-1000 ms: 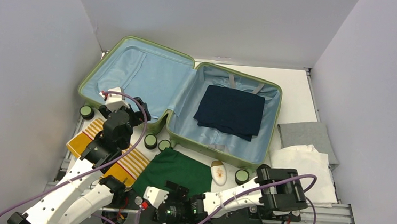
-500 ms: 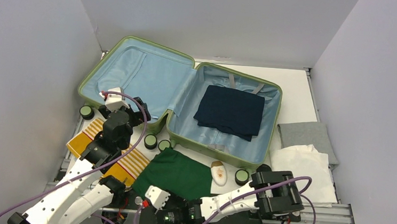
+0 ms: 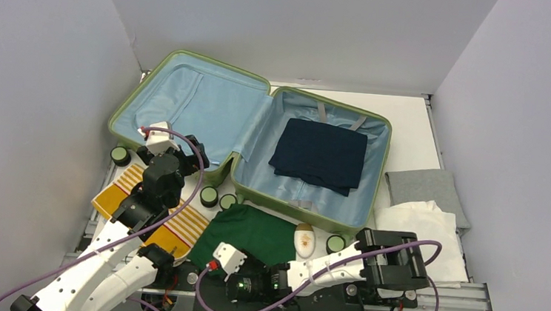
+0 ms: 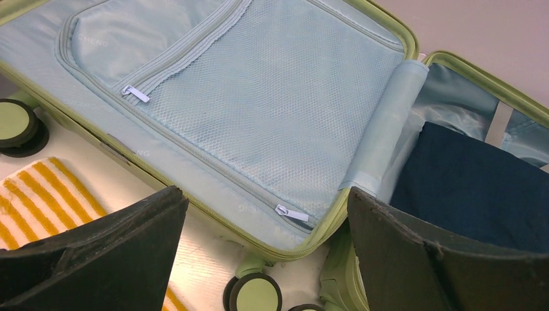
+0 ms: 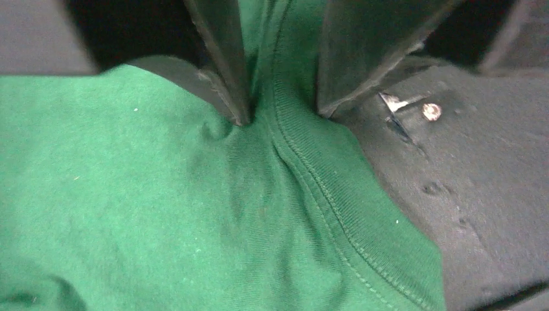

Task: Pack the luggage
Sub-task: Pick up the clothes from the corner of the board, then place the clothes in the luggage.

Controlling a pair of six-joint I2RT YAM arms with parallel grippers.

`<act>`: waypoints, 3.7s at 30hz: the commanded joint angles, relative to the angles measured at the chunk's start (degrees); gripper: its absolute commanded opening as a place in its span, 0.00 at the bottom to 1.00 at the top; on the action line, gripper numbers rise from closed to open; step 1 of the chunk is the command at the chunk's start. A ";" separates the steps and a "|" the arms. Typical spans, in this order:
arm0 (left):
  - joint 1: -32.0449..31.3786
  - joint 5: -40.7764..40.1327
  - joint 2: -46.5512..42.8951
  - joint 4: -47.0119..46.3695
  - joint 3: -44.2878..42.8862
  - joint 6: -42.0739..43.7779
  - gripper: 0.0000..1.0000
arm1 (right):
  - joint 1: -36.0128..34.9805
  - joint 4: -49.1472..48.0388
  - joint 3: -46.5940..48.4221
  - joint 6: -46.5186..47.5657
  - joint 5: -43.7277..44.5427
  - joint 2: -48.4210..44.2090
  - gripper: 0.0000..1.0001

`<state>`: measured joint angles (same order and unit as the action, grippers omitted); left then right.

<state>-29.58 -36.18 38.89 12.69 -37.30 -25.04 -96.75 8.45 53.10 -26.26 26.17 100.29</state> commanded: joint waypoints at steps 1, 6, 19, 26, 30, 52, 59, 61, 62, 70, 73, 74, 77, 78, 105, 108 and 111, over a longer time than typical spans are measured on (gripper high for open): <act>-0.21 0.31 -0.41 -2.05 -0.66 -0.18 0.93 | -0.21 2.62 -1.24 1.97 1.28 -2.65 0.53; -0.21 0.59 -0.70 -1.96 -0.66 -0.25 0.93 | 0.35 6.42 2.15 1.75 2.11 1.68 0.66; -0.21 0.89 -1.44 -1.97 -0.66 -0.42 0.93 | 1.76 8.38 1.87 3.94 -5.50 -0.45 0.00; -0.14 0.28 -1.95 -1.96 -0.63 -0.44 0.93 | 4.65 16.39 7.76 10.21 -10.52 -14.62 0.00; -0.12 -0.65 -2.53 -1.77 -0.60 -0.37 0.93 | 8.82 20.49 11.76 11.72 -15.47 -21.69 0.00; 0.14 -10.16 -10.72 -1.00 1.17 -1.68 0.93 | 32.10 30.48 40.95 20.28 -17.49 -27.28 0.00; 0.14 -9.47 -10.73 -1.18 1.34 -1.90 0.93 | 41.81 25.52 42.16 30.58 -6.49 -24.17 0.00; 0.07 -9.20 -10.76 -1.41 1.53 -2.07 0.93 | 44.62 22.39 40.22 34.36 -5.72 -23.46 0.00; 0.05 -9.09 -10.83 -1.61 1.58 -2.11 0.93 | 45.83 20.47 38.37 36.60 -6.03 -23.31 0.00; -0.30 -8.38 -13.15 -2.22 2.23 -2.94 0.95 | 57.20 8.11 29.69 53.89 -17.81 -21.24 0.00; -0.43 -8.74 -14.37 -2.38 2.40 -2.92 0.95 | 63.66 6.67 29.97 55.62 -26.53 -20.08 0.00; -0.54 -8.62 -14.45 -2.41 2.51 -2.87 0.95 | 64.76 6.67 30.27 56.79 -29.02 -19.52 0.00; -0.74 -7.93 -14.46 -2.80 2.58 -2.77 0.95 | 65.55 4.71 29.47 62.22 -30.47 -18.29 0.00; -0.74 -7.87 -14.38 -2.97 2.59 -2.76 0.95 | 65.61 3.60 28.95 63.56 -30.62 -18.08 0.00; -1.09 -8.46 -12.62 -3.15 2.67 -2.19 0.95 | 65.02 -12.34 19.11 70.38 -26.35 -9.93 0.00; -1.09 -8.62 -12.70 -3.09 2.67 -2.05 0.95 | 65.02 -13.85 15.66 68.77 -26.35 -10.84 0.00; -1.09 -8.48 -12.66 -3.19 2.67 -2.11 0.95 | 64.72 -14.74 12.00 67.23 -26.35 -12.45 0.00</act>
<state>-30.33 -44.60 26.11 12.21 -34.33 -27.83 -31.92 -0.43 68.40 43.16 -0.82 89.91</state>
